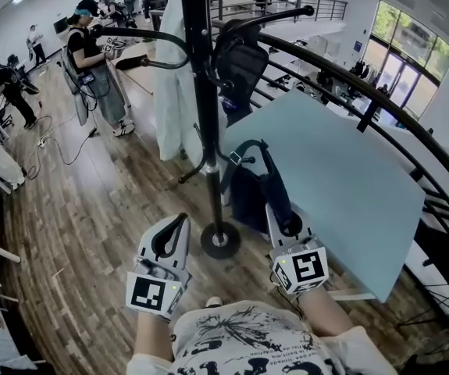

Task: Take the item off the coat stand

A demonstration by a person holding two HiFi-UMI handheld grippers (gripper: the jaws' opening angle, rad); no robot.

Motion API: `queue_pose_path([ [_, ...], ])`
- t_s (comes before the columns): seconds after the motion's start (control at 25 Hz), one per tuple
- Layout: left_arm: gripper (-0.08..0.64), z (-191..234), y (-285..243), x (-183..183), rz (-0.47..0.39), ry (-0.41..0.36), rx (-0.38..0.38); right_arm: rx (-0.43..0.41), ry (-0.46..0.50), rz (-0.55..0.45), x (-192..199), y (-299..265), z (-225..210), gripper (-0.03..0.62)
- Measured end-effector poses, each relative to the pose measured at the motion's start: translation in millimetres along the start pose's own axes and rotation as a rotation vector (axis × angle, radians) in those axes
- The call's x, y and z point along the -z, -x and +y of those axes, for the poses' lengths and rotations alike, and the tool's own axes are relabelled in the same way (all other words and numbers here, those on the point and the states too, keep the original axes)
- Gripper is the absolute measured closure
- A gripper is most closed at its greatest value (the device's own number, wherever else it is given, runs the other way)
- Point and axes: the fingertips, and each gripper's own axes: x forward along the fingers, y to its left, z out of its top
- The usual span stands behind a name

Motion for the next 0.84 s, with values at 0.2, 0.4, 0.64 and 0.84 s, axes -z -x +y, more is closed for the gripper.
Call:
queue_pose_path([
  [0.2,0.555,8.4,-7.9,5.4,0.013,0.009,0.012,-0.001,-0.01,0.013,2.1,-9.5,0.0,0.565],
  [0.4,0.555,9.7,-18.7,11.9,0.027,0.016,0.021,-0.009,-0.035,0.021,7.0,-13.8,-4.5,0.566],
  [0.64,0.555,19.6,-24.3,14.8,0.03,0.016,0.019,-0.008,-0.057,0.03,6.5,-22.0,-1.0,0.566],
  [0.84,0.555,20.0,-33.8,24.8,0.046,0.015,0.017,0.007,-0.046,0.032,14.1,-28.8,-8.9,0.566],
])
